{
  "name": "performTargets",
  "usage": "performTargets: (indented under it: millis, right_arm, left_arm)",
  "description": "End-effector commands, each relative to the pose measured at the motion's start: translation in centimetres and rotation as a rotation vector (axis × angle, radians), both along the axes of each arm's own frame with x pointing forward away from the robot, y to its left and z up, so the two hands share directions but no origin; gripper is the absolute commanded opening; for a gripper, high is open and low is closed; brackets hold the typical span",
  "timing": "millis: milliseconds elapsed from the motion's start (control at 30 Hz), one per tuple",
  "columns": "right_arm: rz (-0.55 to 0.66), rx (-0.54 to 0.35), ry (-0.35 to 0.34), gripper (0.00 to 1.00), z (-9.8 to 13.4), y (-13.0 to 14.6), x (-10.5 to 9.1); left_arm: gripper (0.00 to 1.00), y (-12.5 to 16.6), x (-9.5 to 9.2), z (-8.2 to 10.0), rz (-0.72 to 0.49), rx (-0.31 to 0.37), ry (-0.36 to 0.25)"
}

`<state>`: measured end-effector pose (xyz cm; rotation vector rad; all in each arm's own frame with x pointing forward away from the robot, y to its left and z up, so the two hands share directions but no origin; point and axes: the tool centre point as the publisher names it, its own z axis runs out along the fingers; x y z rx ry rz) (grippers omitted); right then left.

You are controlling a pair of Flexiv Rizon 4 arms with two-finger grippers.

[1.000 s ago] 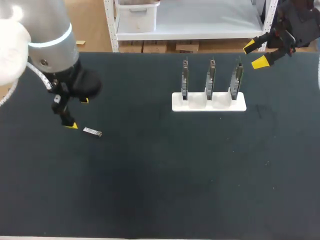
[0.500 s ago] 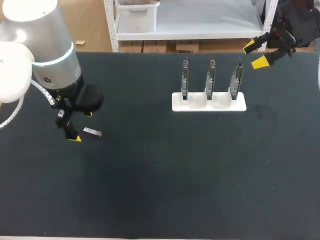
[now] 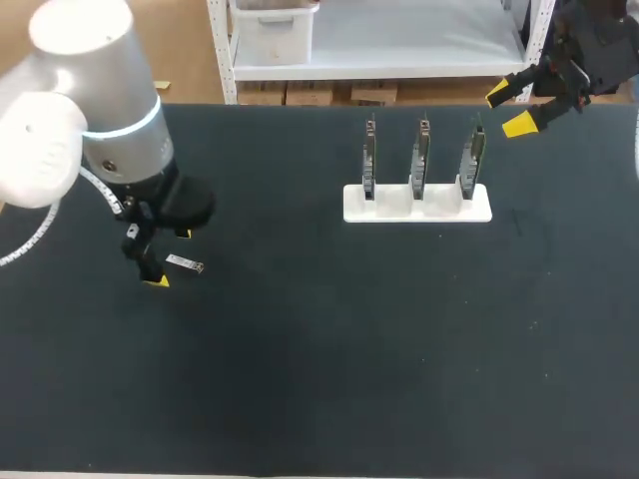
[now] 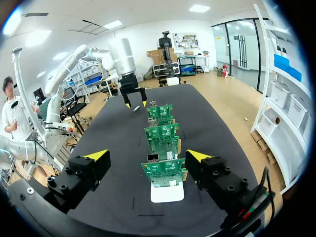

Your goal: Pick up the optical module with the left hand, and insert it into the network port with the right hand.

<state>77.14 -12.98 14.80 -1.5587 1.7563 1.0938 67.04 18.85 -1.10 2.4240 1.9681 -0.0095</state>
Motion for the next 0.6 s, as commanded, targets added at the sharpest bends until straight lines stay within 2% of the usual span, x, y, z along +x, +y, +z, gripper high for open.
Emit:
performTargets:
  millis: [33,600]
  right_arm:
    - [-0.002,-0.001,-0.001,1.00,0.00,0.05,-0.04]
    - [-0.002,-0.001,-0.001,1.00,0.00,0.05,-0.04]
  left_arm:
    - [1.00,-0.03,0.17,-0.30,0.001,0.001,0.005]
    - [1.00,0.05,-0.41,-0.96,0.022,0.008,0.018]
